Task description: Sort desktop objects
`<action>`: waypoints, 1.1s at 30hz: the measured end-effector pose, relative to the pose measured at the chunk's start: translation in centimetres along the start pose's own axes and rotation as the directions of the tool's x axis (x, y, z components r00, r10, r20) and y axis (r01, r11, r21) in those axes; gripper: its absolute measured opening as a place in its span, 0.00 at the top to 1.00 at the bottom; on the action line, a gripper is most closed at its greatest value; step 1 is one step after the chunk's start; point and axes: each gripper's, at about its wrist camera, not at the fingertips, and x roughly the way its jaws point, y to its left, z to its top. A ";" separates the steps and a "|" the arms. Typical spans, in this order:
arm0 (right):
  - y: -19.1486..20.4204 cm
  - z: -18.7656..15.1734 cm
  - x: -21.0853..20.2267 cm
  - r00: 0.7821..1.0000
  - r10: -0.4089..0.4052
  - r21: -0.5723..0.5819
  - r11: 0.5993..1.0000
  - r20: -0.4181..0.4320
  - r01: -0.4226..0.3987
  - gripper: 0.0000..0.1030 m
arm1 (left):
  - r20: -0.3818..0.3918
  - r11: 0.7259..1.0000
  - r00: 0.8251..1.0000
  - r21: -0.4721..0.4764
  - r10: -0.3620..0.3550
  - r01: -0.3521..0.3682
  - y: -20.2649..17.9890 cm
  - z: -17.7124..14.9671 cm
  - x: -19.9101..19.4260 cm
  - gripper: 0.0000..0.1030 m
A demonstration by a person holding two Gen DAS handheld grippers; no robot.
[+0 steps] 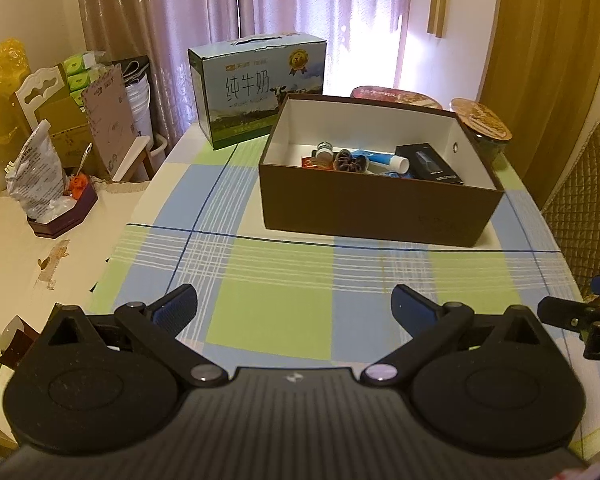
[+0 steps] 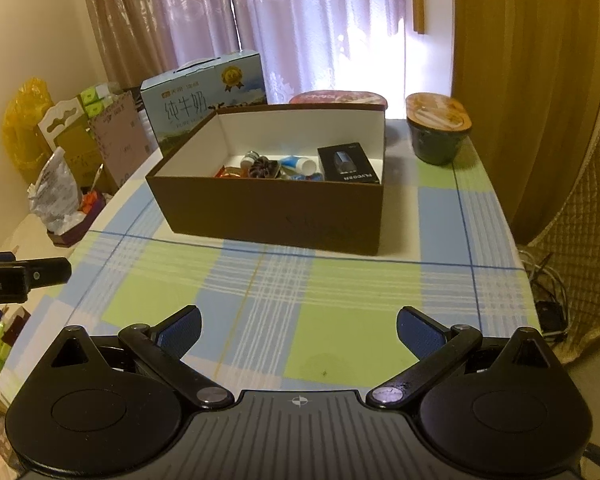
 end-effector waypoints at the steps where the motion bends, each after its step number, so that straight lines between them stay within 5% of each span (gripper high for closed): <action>1: 0.0 -0.1 -0.2 1.000 -0.002 0.000 1.000 0.000 0.002 0.02 | 0.004 1.000 1.000 0.000 -0.001 0.001 -0.2 -0.2 -0.3 0.01; 33: -0.6 -1.1 -1.9 1.000 -0.007 -0.077 0.997 -0.003 0.006 0.02 | 0.034 0.998 0.998 0.031 0.061 -0.062 -2.8 -2.1 -2.1 0.01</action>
